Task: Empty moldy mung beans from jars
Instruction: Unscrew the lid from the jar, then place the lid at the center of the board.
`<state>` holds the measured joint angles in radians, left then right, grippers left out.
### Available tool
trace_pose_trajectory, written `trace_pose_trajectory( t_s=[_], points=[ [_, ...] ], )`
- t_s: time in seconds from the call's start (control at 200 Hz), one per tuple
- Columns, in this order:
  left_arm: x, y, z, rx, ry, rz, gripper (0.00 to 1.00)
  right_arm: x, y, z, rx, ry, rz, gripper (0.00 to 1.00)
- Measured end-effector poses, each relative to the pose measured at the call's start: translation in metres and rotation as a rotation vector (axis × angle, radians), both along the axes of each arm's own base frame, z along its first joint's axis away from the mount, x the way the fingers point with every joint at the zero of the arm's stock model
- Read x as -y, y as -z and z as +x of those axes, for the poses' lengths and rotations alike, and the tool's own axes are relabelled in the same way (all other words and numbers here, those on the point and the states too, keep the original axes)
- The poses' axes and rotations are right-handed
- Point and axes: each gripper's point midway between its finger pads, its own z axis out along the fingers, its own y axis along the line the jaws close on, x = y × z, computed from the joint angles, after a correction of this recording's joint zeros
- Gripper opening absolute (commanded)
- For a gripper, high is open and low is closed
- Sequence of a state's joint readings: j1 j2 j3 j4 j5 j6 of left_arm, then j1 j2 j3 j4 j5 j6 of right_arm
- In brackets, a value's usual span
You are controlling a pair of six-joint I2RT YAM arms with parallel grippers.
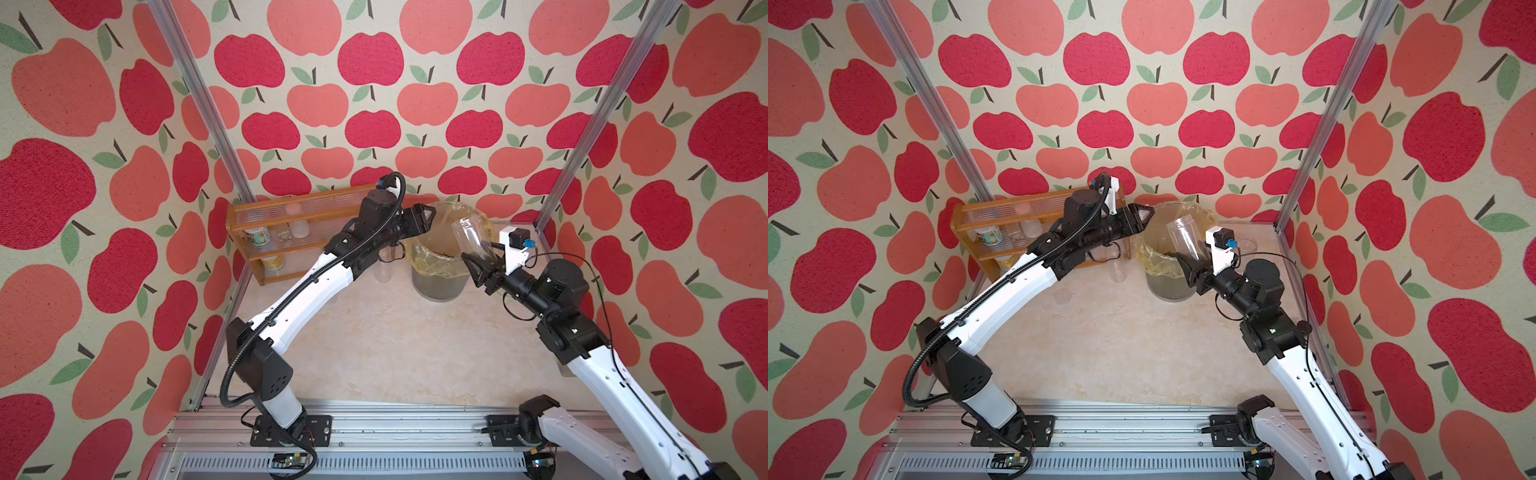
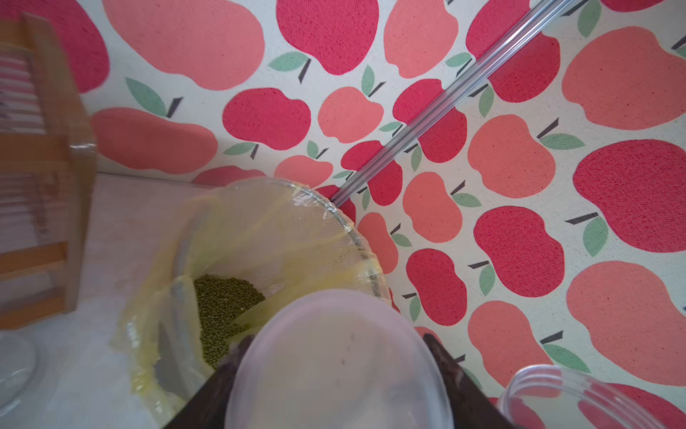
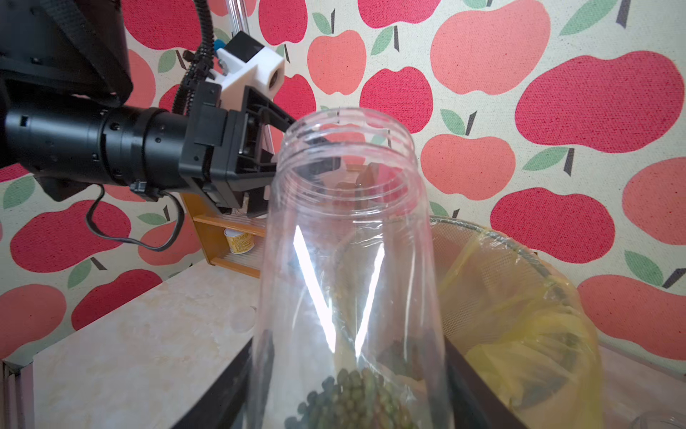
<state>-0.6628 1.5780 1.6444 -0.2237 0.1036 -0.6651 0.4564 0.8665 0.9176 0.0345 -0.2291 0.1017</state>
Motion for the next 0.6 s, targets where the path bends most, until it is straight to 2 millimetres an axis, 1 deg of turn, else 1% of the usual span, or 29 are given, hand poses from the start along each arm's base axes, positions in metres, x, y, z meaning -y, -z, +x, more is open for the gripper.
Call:
trace_pose_trajectory(
  t_s=[0.065,0.155,0.255,0.315,0.385,0.485,0.595],
  points=[
    [-0.029,-0.001,-0.015,0.042,-0.051,0.021,0.55,0.002,-0.004,-0.004,0.012,0.0,0.006,0.34],
    [-0.069,-0.001,-0.043,0.117,-0.123,0.042,0.55,0.004,-0.008,-0.008,0.024,0.0,0.012,0.35],
    [-0.106,0.011,-0.067,0.163,-0.201,0.061,0.55,0.004,-0.003,-0.009,0.017,0.0,0.013,0.35],
    [-0.123,0.028,-0.076,0.167,-0.241,0.084,0.55,0.003,0.004,-0.007,-0.002,0.0,0.009,0.35],
    [-0.134,0.05,-0.079,0.164,-0.271,0.121,0.56,0.002,0.012,-0.004,-0.024,-0.002,0.004,0.36],
    [-0.141,0.092,-0.077,0.132,-0.296,0.199,0.56,-0.001,0.02,0.0,-0.05,-0.005,0.0,0.36],
    [-0.149,0.138,-0.075,0.091,-0.319,0.277,0.56,-0.002,0.021,0.0,-0.058,-0.007,0.004,0.37]
  ],
)
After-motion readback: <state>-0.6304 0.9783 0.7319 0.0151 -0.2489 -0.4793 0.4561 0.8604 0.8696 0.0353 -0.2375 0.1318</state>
